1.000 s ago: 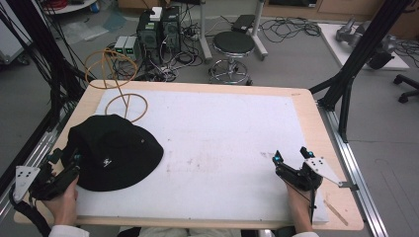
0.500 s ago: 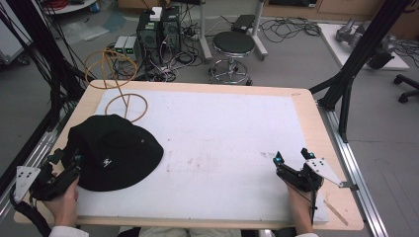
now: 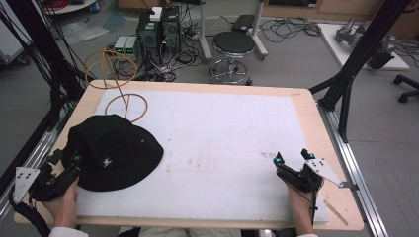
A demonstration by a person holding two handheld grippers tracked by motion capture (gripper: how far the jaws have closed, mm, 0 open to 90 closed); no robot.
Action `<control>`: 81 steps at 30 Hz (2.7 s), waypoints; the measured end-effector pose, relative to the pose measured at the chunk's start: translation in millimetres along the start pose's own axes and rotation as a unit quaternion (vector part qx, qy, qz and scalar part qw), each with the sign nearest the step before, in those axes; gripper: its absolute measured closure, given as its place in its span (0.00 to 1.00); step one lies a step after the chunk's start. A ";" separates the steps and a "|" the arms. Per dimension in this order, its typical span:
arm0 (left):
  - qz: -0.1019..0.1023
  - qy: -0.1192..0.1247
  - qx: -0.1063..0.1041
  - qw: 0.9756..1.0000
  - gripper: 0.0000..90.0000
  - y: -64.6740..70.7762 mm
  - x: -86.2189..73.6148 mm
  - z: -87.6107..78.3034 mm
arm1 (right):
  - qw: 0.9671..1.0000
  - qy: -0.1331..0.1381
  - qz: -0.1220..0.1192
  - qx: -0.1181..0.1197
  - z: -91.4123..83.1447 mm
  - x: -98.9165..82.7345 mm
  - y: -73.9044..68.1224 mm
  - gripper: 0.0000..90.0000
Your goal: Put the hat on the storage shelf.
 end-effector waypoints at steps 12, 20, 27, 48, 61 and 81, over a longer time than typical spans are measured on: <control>-0.003 0.003 -0.022 1.000 0.34 12.1 14.1 0.8 | 1.000 -0.004 0.009 -0.001 0.3 -1.4 2.1 0.08; -0.006 0.017 -0.035 0.999 0.35 23.6 29.6 1.2 | 1.000 -0.005 0.010 0.002 0.4 -1.5 2.4 0.08; 0.004 0.004 -0.046 0.999 0.36 33.2 31.9 3.2 | 1.000 -0.004 0.009 0.004 0.5 -1.5 2.4 0.08; 0.028 -0.054 -0.067 0.996 0.36 54.0 21.8 11.9 | 1.000 -0.012 0.004 0.007 1.5 -3.6 1.7 0.08; 0.042 -0.097 -0.060 0.993 0.38 64.1 6.8 19.1 | 1.000 -0.014 0.006 0.007 1.7 -4.2 0.8 0.08; 0.061 -0.130 -0.046 0.989 0.46 62.2 -12.0 25.4 | 1.000 -0.018 0.001 0.007 2.3 -5.5 1.2 0.08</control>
Point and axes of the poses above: each handheld gripper's, and its own axes: z roughly forward along the jaws, x roughly out of its top, y roughly to its right, the point moved 9 cm from there along z, roughly forward along the jaws, and after that the axes turned 12 degrees about y, right-handed, at the moved point
